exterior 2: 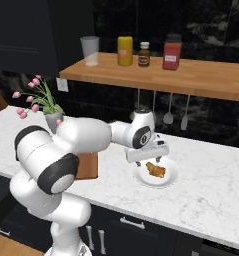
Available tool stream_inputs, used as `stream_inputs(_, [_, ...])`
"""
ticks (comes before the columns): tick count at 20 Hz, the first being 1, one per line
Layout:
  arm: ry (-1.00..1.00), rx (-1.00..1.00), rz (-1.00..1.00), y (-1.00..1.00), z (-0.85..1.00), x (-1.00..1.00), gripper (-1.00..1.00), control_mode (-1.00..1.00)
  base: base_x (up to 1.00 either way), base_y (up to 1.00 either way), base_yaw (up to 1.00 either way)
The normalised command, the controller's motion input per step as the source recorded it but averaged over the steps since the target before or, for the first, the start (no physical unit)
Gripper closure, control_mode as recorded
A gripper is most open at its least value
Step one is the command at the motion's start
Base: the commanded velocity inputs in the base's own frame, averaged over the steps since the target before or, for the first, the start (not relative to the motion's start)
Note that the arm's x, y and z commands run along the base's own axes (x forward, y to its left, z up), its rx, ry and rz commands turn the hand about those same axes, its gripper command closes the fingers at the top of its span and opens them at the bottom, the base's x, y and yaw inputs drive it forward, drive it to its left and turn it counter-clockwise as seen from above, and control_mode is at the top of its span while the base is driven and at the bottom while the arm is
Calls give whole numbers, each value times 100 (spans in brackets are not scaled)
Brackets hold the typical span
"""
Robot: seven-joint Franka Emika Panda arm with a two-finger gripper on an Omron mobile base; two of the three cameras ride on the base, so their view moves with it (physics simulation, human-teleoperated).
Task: Pick up the knife from the drawer and place it on the cutting board. Then place the meat from the plate to the cutting board.
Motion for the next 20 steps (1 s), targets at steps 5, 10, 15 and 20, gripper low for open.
stream_inputs(5, [0,5,0,-32,-9,0,-100,-100,0,0,0])
stream_inputs(10, [0,1,0,0,-7,5,-100,-100,0,0,0])
stream_inputs(15, [0,0,0,0,-2,34,-100,-100,0,0,0])
stream_inputs(20, [1,0,0,0,-19,10,-100,-100,0,0,0])
